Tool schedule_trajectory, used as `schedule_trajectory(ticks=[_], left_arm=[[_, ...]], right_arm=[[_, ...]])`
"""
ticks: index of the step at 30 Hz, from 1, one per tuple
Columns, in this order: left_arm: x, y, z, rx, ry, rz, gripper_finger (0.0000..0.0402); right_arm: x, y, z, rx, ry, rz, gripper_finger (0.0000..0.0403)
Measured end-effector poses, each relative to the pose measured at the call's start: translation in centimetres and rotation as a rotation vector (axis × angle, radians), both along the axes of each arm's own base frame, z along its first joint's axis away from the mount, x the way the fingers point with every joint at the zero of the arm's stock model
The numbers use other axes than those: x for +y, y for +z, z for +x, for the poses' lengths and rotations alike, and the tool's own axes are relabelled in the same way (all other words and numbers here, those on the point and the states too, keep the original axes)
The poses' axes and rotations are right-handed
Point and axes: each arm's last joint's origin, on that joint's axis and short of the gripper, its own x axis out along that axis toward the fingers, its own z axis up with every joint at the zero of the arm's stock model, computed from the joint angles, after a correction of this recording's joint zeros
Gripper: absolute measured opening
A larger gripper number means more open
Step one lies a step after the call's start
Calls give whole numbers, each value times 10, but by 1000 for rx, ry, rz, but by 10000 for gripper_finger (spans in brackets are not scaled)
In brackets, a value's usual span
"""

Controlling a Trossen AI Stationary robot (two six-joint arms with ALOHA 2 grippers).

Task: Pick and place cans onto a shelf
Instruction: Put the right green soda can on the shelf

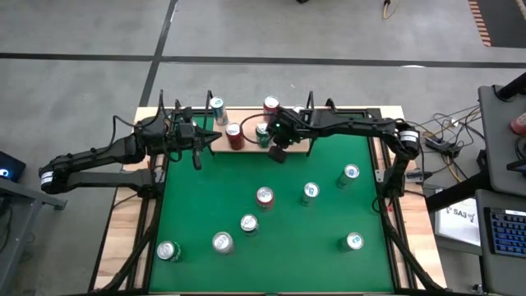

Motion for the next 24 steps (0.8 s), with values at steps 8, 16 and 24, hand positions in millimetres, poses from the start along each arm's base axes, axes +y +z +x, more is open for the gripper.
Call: schedule_trajectory(ticks=[8,16,24], left_arm=[[0,0,0,0,0,1,0],[0,0,0,-1,0,1,0],[0,0,0,-1,0,1,0]], right_arm=[[-8,-3,6,-43,18,-29,9],[-17,-12,12,-45,23,-50,9],[-27,-15,14,-64,15,-71,9]])
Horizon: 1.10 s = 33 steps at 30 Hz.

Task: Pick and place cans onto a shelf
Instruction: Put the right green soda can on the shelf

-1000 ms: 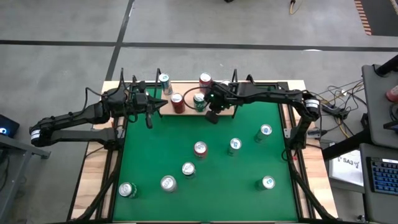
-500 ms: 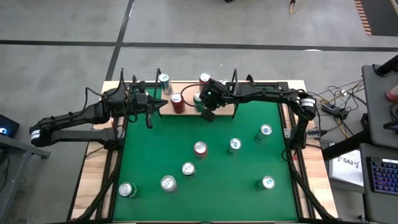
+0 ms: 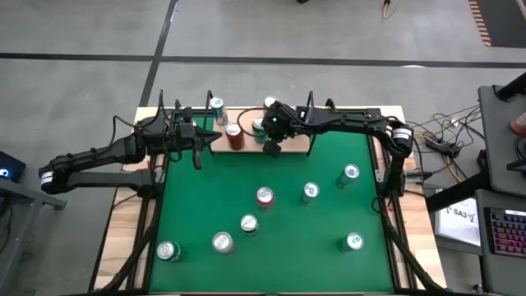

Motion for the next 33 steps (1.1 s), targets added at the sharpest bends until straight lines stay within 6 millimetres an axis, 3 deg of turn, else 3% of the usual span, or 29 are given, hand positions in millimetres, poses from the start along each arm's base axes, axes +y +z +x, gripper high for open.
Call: schedule_trajectory(ticks=[16,33], left_arm=[[0,0,0,0,0,0,0],[0,0,0,-3,0,6,0]], right_arm=[[-11,8,5,-97,5,-61,9],[-13,-6,14,-112,84,-20,9]])
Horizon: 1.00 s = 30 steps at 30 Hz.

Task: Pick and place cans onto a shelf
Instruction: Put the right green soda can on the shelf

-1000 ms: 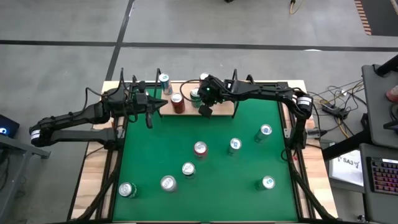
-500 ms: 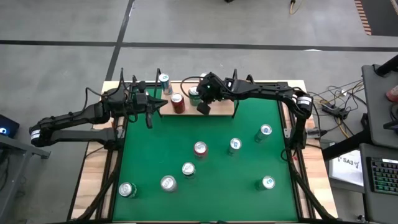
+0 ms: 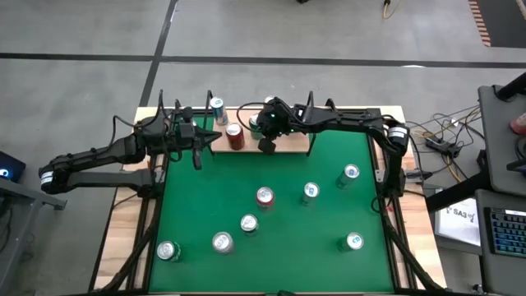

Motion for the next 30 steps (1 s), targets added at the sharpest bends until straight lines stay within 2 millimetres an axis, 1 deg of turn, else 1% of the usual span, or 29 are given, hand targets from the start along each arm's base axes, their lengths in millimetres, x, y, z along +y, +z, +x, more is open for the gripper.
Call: schedule_trajectory(ticks=[8,17,30], left_arm=[[0,0,0,-4,0,1,0],[0,0,0,-4,0,1,0],[0,1,0,-10,0,7,0]], right_arm=[[-7,-2,4,-2,-1,-35,9],[-18,-1,2,0,-3,-65,9],[-25,3,3,-47,-2,-105,9]])
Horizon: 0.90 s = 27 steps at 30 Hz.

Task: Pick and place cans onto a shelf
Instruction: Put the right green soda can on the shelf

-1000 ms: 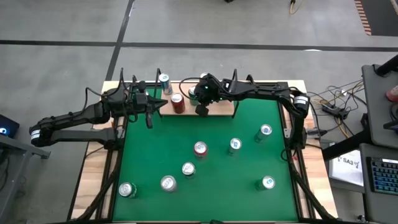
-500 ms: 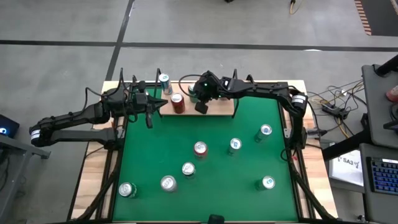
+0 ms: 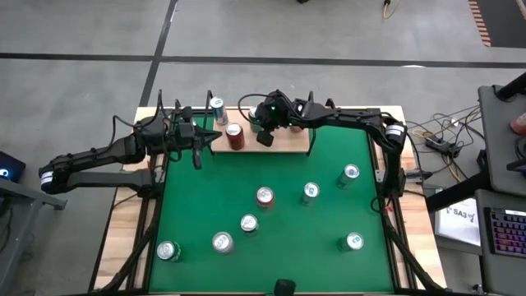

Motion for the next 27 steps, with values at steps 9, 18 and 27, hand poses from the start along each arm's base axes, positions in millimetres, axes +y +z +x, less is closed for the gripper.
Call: schedule_trajectory(ticks=[9,18,27], left_arm=[[0,0,0,0,0,0,0],[0,0,0,3,-2,26,0],[0,2,0,-9,-2,31,0]], right_arm=[[-1,0,-2,16,5,-5,9],[-1,1,-6,52,21,-16,9],[-8,-1,-4,36,20,-40,9]])
